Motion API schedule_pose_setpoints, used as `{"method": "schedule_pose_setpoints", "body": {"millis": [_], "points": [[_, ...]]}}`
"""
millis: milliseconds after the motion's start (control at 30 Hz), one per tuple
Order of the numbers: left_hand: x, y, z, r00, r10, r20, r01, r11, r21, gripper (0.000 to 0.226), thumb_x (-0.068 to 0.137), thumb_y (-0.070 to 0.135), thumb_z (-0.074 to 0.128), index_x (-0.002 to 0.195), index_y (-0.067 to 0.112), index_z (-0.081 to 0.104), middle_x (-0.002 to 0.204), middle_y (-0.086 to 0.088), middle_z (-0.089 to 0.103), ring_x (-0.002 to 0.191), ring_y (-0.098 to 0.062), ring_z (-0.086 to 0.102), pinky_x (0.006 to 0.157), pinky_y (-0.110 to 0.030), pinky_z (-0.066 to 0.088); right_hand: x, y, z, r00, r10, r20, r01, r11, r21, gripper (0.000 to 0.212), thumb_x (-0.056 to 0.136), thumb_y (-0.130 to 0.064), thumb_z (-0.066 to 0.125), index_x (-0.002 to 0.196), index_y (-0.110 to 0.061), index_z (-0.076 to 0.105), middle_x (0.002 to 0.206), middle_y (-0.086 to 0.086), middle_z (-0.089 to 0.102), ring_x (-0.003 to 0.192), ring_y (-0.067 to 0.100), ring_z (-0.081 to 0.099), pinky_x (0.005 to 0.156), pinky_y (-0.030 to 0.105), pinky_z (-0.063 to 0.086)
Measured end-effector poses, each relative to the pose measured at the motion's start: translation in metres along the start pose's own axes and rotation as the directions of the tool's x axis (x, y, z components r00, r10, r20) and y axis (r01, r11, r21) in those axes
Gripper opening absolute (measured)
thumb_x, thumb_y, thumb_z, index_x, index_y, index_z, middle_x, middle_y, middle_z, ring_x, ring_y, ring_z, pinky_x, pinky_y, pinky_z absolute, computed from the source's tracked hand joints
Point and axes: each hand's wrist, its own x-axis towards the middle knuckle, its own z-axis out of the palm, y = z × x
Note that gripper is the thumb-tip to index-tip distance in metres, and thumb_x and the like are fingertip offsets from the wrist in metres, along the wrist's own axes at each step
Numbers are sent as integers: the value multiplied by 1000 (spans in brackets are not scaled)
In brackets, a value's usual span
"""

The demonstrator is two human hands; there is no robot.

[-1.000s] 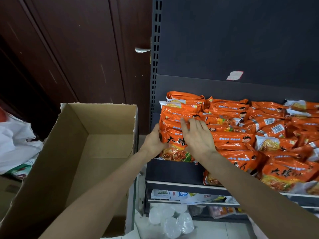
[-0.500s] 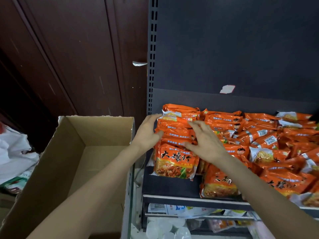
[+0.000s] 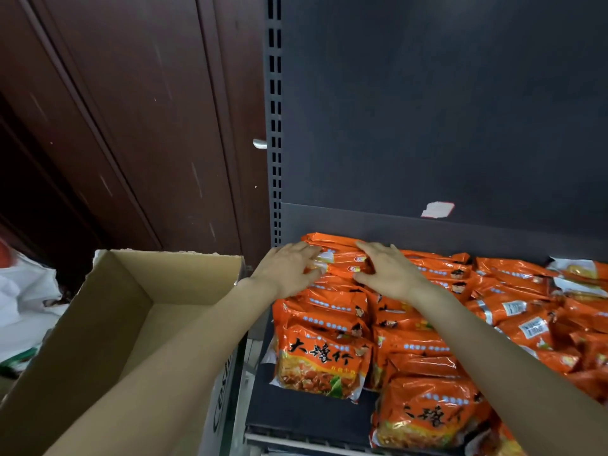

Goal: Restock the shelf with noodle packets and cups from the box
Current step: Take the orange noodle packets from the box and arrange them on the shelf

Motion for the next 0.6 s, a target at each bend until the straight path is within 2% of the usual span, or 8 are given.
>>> {"method": "schedule_pose_setpoints", "body": {"millis": [133,200,267,400,500,533,600], "points": [[-5,-17,2,992,-123,12,123,977,-175,46,97,46,39,140,30,40,139,7,43,130,-17,41,110,-38,30,7,6,3,999,-6,-34,8,1000,30,72,91,-37,57,150,-23,18,151,2,35,140,18,31,119,35,9],[-6,-24,3,981,-189,34,188,909,-371,40,98,43,38,136,31,46,139,6,45,129,-17,43,108,-37,35,8,9,2,999,12,-51,-6,994,112,72,91,-35,58,149,-26,18,149,2,39,139,20,33,118,36,11],[-5,-25,1,971,-233,63,230,818,-528,37,100,34,35,134,27,50,140,3,45,128,-17,43,104,-29,35,8,10,1,999,-8,-53,15,990,143,66,92,-30,57,148,-30,21,147,2,41,137,21,36,118,38,15],[-3,-27,-2,968,-242,69,241,810,-534,38,103,28,28,132,27,51,140,-1,48,123,-16,46,91,-22,34,10,6,2,994,-70,-86,83,984,158,59,94,-18,54,145,-35,29,144,-1,41,134,19,38,112,37,31],[-2,-32,1,963,-255,89,262,801,-539,39,102,29,27,132,31,52,128,-2,56,88,-6,51,72,-20,39,10,3,4,991,-71,-116,91,981,171,59,94,-15,54,145,-33,32,140,-2,44,131,17,41,108,32,34],[-1,-33,1,959,-267,96,275,795,-541,40,102,30,27,132,30,52,119,-1,59,80,-4,49,70,-20,40,10,3,4,991,-61,-122,82,982,169,58,93,-15,56,144,-31,34,139,-3,45,129,16,43,107,32,35],[1,-32,0,954,-283,102,293,800,-523,39,103,30,27,132,28,54,108,2,57,83,-8,52,77,-26,45,9,3,5,990,-38,-135,61,984,168,47,91,-17,60,134,-25,45,135,-3,49,124,15,48,103,30,38]]}}
